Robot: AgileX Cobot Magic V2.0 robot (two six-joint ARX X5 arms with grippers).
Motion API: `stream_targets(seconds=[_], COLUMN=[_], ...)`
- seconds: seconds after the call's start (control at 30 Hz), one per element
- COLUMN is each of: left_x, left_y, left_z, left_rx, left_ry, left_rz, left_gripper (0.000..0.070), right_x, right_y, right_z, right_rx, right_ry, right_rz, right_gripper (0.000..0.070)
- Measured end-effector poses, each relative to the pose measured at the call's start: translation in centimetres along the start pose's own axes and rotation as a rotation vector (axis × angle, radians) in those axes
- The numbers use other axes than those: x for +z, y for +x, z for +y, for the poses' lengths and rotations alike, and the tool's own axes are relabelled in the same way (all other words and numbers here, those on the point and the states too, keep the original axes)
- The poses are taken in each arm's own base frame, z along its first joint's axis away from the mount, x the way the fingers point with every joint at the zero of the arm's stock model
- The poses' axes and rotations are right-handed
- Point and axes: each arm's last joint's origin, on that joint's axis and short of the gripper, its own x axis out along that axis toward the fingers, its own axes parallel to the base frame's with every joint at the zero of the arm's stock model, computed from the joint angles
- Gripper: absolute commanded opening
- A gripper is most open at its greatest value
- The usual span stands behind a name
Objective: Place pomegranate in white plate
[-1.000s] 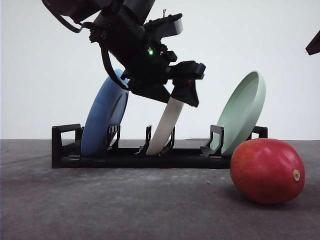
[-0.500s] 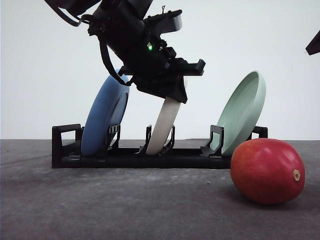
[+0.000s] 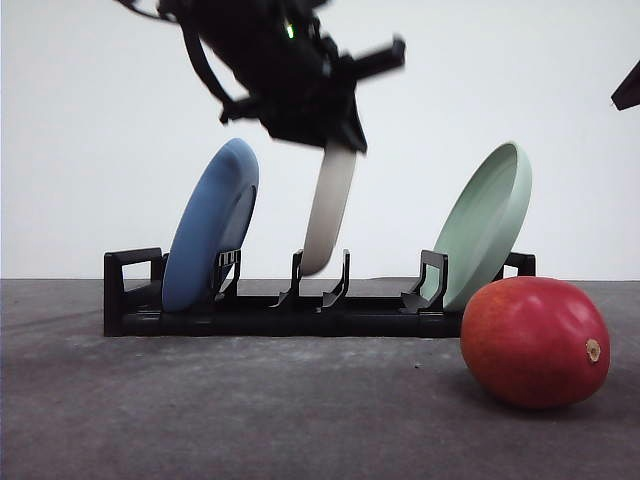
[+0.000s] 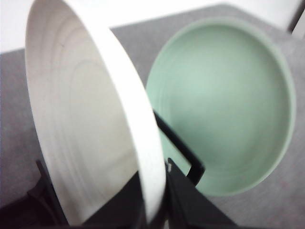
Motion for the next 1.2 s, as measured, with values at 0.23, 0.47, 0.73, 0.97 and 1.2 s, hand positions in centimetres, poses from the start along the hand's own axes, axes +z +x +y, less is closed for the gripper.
stream_targets(seconds=[0.23, 0.47, 0.73, 0.97, 1.2], left_x=[2.2, 3.1, 1.1, -3.5, -6.0], left_y=[-3.8, -8.7, -13.9, -16.1, -16.7], left_z=[0.0, -0.7, -2.2, -3.0, -4.1], left_rx=[-0.043, -0.143, -0.233, -0.262, -0.219], left_ry=[-0.093, -0.114, -0.086, -0.001, 0.285], left_rz=[-0.017, 0.076, 0.087, 0.121, 0.242], left_gripper=[0.0014, 0.0012, 0.0012, 0.0012, 0.0012], right_x=[0.0, 0.0, 0.0, 0.0, 0.0], right_y=[0.0, 0.0, 0.0, 0.0, 0.0], right_z=[0.0, 0.0, 0.0, 0.0, 0.0], right_rx=[0.000, 0.000, 0.000, 0.000, 0.000], right_ry=[0.000, 0.000, 0.000, 0.000, 0.000], right_rz=[0.000, 0.000, 0.000, 0.000, 0.000], right_gripper=[0.0338, 0.0339, 0.0339, 0.0339, 0.0338])
